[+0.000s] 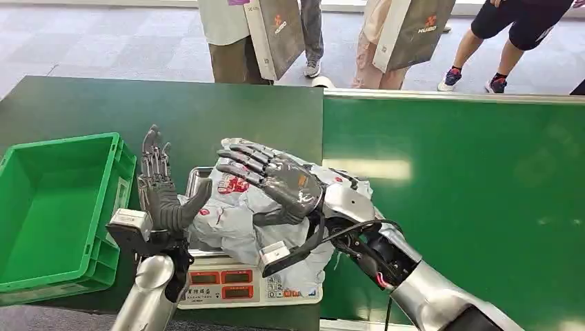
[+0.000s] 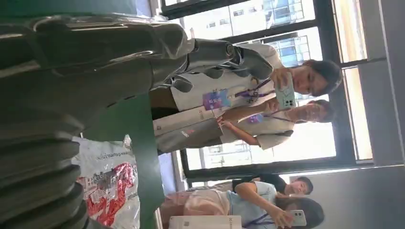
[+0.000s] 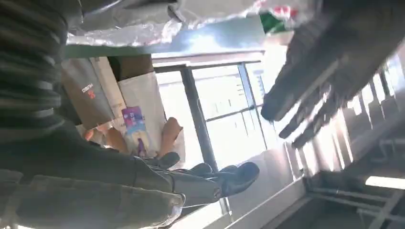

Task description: Moved the parcel from conveyor to table for the left to box.

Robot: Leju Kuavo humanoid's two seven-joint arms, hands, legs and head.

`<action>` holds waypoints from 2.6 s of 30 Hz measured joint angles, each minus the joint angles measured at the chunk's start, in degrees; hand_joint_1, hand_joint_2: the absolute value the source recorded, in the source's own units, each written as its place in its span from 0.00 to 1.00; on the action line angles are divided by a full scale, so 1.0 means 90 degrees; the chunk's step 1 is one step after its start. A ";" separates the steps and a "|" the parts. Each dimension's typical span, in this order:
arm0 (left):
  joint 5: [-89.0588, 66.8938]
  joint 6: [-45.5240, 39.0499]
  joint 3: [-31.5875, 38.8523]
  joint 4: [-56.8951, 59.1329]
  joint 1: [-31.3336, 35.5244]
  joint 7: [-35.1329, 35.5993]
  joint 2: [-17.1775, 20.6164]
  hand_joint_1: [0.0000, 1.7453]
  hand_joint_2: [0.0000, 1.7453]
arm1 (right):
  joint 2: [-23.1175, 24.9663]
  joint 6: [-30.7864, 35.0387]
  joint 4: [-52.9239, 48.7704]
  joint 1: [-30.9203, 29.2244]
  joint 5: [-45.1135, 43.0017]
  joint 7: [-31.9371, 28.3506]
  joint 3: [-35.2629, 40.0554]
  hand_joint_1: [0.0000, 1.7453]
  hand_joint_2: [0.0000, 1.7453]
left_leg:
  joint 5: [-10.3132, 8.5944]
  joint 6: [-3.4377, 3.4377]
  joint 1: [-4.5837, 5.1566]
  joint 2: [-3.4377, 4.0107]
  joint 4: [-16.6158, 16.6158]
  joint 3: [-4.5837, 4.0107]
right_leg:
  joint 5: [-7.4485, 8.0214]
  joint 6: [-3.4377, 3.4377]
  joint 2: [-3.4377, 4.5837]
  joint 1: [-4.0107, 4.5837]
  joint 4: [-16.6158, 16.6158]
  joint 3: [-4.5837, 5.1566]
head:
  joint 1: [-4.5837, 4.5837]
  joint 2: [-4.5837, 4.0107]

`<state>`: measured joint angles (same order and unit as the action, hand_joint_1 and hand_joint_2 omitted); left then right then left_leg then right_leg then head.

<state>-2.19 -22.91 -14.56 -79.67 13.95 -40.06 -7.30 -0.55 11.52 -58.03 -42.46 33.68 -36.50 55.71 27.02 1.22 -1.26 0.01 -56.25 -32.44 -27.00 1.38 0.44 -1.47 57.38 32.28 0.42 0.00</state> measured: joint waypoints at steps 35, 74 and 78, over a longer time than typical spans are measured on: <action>-0.0090 -0.0046 -0.0005 0.0002 -0.0058 0.0000 -0.0019 0.00 1.00 | 0.0029 -0.0731 -0.1666 0.1595 -0.1542 -0.0355 -0.2321 0.00 1.00 | 0.0000 0.0000 0.0000 0.0002 0.0001 0.0000 | 0.0000 0.0000 0.0000 0.0000 0.0000 -0.0001 | -0.0002 0.0000; -0.0280 0.0952 0.0153 -0.0289 -0.0542 0.0000 -0.0073 0.00 1.00 | 0.0622 0.0461 -0.2936 0.3863 -0.2953 0.0418 -0.5095 0.00 1.00 | 0.0003 0.0001 0.0000 0.0001 0.0002 0.0002 | -0.0002 0.0000 0.0000 0.0000 -0.0002 -0.0002 | 0.0000 0.0000; -0.1083 0.1035 -0.0019 -0.0420 -0.0416 0.0048 -0.0036 0.00 1.00 | 0.0692 0.0243 -0.2914 0.3902 -0.2880 0.0498 -0.5175 0.00 1.00 | 0.0002 0.0001 0.0000 0.0000 0.0002 0.0002 | -0.0001 0.0000 -0.0001 0.0000 -0.0002 -0.0003 | -0.0002 0.0000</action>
<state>-11.93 -13.59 -14.73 -83.45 10.21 -39.63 -7.63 5.68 13.71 -84.26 -7.34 7.76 -32.02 9.14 27.05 1.23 -1.26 0.01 -56.23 -32.43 -27.01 1.38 0.44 -1.47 57.36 32.25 0.39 0.00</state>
